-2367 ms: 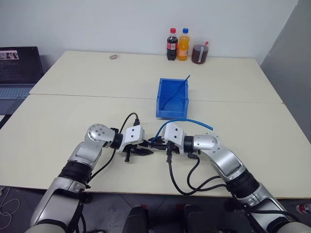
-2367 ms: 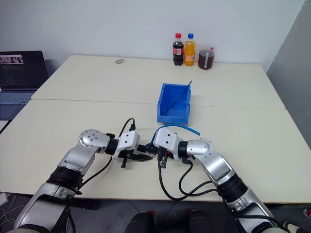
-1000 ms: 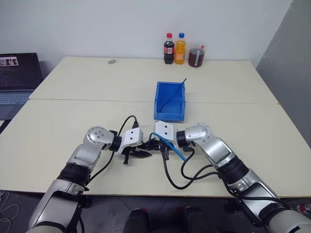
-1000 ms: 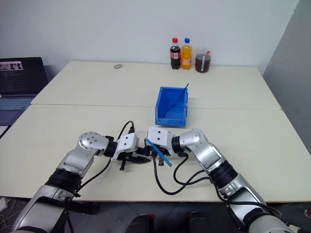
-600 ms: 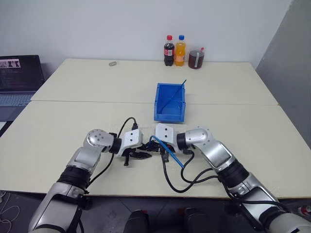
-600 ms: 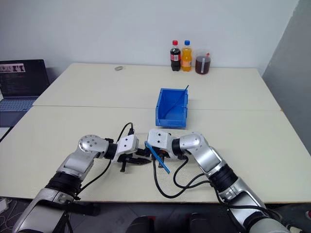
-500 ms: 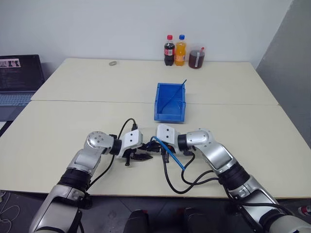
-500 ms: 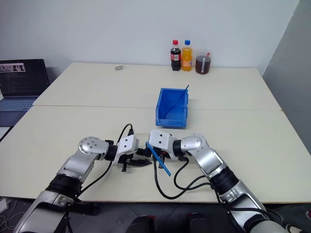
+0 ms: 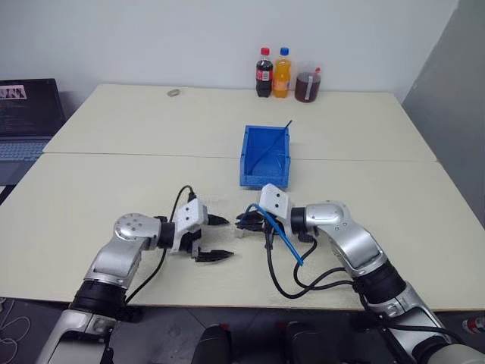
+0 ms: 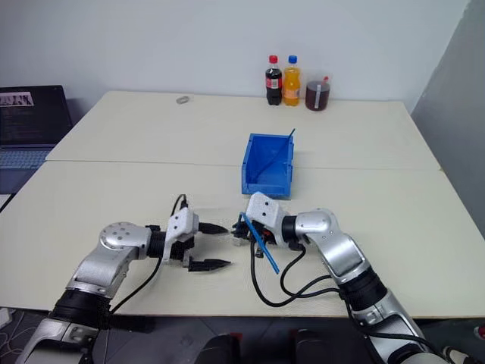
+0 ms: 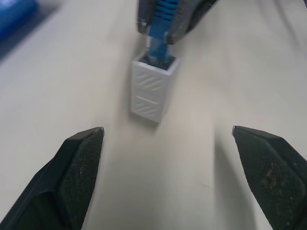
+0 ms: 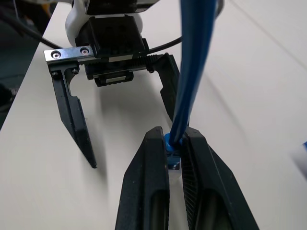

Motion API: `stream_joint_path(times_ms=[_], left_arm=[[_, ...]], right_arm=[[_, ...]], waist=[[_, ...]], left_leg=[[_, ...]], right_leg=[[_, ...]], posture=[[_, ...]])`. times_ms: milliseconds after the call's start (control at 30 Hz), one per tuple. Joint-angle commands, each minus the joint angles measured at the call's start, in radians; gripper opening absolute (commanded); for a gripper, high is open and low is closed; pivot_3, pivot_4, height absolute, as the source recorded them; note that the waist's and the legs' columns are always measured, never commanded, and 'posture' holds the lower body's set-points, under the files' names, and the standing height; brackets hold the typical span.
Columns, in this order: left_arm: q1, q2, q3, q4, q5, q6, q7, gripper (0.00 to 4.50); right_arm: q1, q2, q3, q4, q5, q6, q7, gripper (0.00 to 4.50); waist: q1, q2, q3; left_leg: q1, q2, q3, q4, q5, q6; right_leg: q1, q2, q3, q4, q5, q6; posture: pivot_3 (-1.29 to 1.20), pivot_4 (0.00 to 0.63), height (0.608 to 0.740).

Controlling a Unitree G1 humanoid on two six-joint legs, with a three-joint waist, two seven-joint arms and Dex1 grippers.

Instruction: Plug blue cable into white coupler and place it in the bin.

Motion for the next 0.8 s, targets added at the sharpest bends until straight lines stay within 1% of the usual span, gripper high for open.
stream_joint_path(times_ms=[33, 100, 167, 300, 400, 500, 567, 633, 667, 700, 800], left_arm=[[-0.024, 0.011, 0.082, -0.096, -0.063, 0.073, 0.074, 4.50], [-0.049, -0.004, 0.094, -0.127, -0.055, 0.101, 0.140, 4.50], [-0.095, -0.036, 0.099, -0.149, -0.036, 0.137, 0.235, 4.50], [-0.157, -0.065, 0.085, -0.162, -0.003, 0.180, 0.343, 4.50], [-0.235, -0.089, 0.053, -0.152, 0.025, 0.213, 0.398, 4.50], [-0.276, -0.102, 0.032, -0.144, 0.033, 0.229, 0.413, 4.50], [-0.315, -0.118, 0.014, -0.118, 0.049, 0.218, 0.425, 4.50], [-0.336, -0.131, 0.003, -0.107, 0.052, 0.216, 0.431, 4.50], [-0.339, -0.134, 0.000, -0.109, 0.049, 0.218, 0.430, 4.50], [-0.341, -0.137, -0.002, -0.112, 0.047, 0.220, 0.429, 4.50], [-0.339, -0.140, -0.001, -0.119, 0.041, 0.227, 0.432, 4.50]], right_arm=[[-0.019, -0.027, -0.138, -0.097, 0.078, 0.067, -0.049, 0.08], [-0.030, -0.022, -0.201, -0.106, 0.114, 0.109, -0.089, 0.08], [-0.073, 0.016, -0.283, -0.077, 0.170, 0.165, -0.155, 0.08], [-0.181, 0.064, -0.340, 0.041, 0.205, 0.202, -0.234, 0.08], [-0.335, 0.097, -0.358, 0.283, 0.174, 0.167, -0.303, 0.08], [-0.450, 0.105, -0.359, 0.478, 0.161, 0.129, -0.312, 0.08], [-0.563, 0.095, -0.340, 0.684, 0.132, 0.089, -0.293, 0.78], [-0.638, 0.071, -0.316, 0.823, 0.109, 0.075, -0.247, 1.11], [-0.659, 0.058, -0.307, 0.865, 0.098, 0.068, -0.226, 1.40], [-0.681, 0.045, -0.299, 0.904, 0.088, 0.059, -0.207, 1.51], [-0.724, -0.009, -0.265, 0.960, 0.061, 0.058, -0.125, 2.15]], waist=[[0.001, 0.000, 0.000], [0.002, 0.000, 0.000], [0.002, -0.001, 0.001], [-0.004, -0.002, 0.003], [-0.010, -0.002, 0.004], [-0.010, -0.002, 0.004], [-0.011, -0.002, 0.005], [-0.011, -0.002, 0.006], [-0.010, -0.003, 0.007], [-0.009, -0.003, 0.007], [-0.002, -0.002, 0.007]], left_leg=[[0.000, 0.000, 0.000, 0.000, 0.000, 0.000], [0.000, 0.000, -0.001, 0.000, 0.000, 0.000], [0.000, -0.001, -0.001, 0.000, 0.000, 0.000], [0.000, 0.000, -0.001, 0.000, 0.000, 0.000], [0.001, 0.000, -0.001, 0.000, 0.000, 0.000], [0.000, 0.000, -0.001, -0.001, 0.000, 0.000], [0.000, 0.000, 0.001, -0.001, 0.000, 0.000], [-0.001, -0.001, 0.002, -0.001, 0.000, 0.000], [-0.003, -0.001, 0.003, -0.001, 0.000, 0.000], [-0.005, -0.001, 0.003, -0.001, 0.000, 0.000], [-0.013, -0.001, 0.003, -0.001, 0.000, 0.000]], right_leg=[[0.000, 0.000, 0.000, 0.000, 0.000, 0.000], [0.001, -0.001, -0.001, -0.001, 0.000, 0.000], [0.001, -0.001, -0.001, -0.001, 0.000, 0.000], [0.001, 0.000, -0.001, 0.000, 0.000, 0.000], [0.001, 0.000, -0.001, 0.000, 0.000, 0.000], [0.001, 0.000, -0.001, 0.000, 0.003, -0.004], [0.000, 0.000, 0.000, -0.001, 0.003, -0.005], [-0.002, -0.001, 0.001, -0.001, 0.003, -0.005], [-0.003, -0.001, 0.001, -0.001, 0.003, -0.005], [-0.005, -0.001, 0.001, -0.001, 0.003, -0.005], [-0.014, -0.002, 0.001, 0.000, 0.004, -0.006]], posture=[[0.00, 0.150, 0.740], [0.00, 0.150, 0.740], [0.00, 0.150, 0.740], [0.00, 0.150, 0.740], [0.00, 0.150, 0.740], [0.00, 0.150, 0.740], [0.00, 0.150, 0.740], [0.00, 0.150, 0.740], [0.00, 0.150, 0.740], [0.00, 0.150, 0.740], [0.00, 0.150, 0.740]])
